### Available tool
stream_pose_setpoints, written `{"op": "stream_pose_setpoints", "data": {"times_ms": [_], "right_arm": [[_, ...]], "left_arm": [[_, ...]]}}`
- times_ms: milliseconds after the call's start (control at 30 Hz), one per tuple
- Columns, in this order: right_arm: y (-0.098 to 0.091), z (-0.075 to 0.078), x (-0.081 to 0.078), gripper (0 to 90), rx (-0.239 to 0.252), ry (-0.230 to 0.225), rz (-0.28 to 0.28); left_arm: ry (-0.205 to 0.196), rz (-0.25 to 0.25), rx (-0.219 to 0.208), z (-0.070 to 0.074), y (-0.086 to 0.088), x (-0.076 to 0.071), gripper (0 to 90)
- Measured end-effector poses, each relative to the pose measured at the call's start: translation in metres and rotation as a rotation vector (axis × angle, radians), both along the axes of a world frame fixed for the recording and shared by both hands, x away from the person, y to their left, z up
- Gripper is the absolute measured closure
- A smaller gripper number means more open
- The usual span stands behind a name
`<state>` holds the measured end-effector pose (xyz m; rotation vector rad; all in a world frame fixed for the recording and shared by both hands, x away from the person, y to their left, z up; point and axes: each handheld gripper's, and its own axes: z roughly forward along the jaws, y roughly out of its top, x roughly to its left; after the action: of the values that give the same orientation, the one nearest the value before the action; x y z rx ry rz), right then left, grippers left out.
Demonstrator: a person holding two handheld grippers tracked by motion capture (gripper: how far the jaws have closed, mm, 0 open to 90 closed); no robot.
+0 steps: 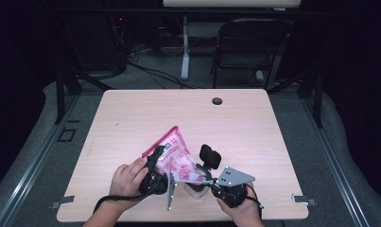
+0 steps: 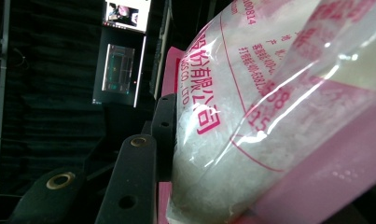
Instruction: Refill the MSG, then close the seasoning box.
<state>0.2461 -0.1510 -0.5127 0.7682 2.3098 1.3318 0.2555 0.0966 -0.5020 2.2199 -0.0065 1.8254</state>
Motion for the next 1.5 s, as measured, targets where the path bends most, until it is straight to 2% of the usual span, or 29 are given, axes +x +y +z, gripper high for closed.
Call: {"op": "stream_pose_setpoints", "data": {"times_ms": [500, 1500], "right_arm": [[0.0038, -0.0005, -0.0007, 90.0, -0.002, 0.001, 0.011], [0.0039, -0.0011, -0.0005, 90.0, -0.006, 0.002, 0.013]], "left_arm": [[0.01, 0.004, -0.015, -0.0026, 0.0047, -0.0014, 67.9], [-0.001, 0.002, -0.007, -0.0016, 0.0045, -0.0029, 68.0]]}}
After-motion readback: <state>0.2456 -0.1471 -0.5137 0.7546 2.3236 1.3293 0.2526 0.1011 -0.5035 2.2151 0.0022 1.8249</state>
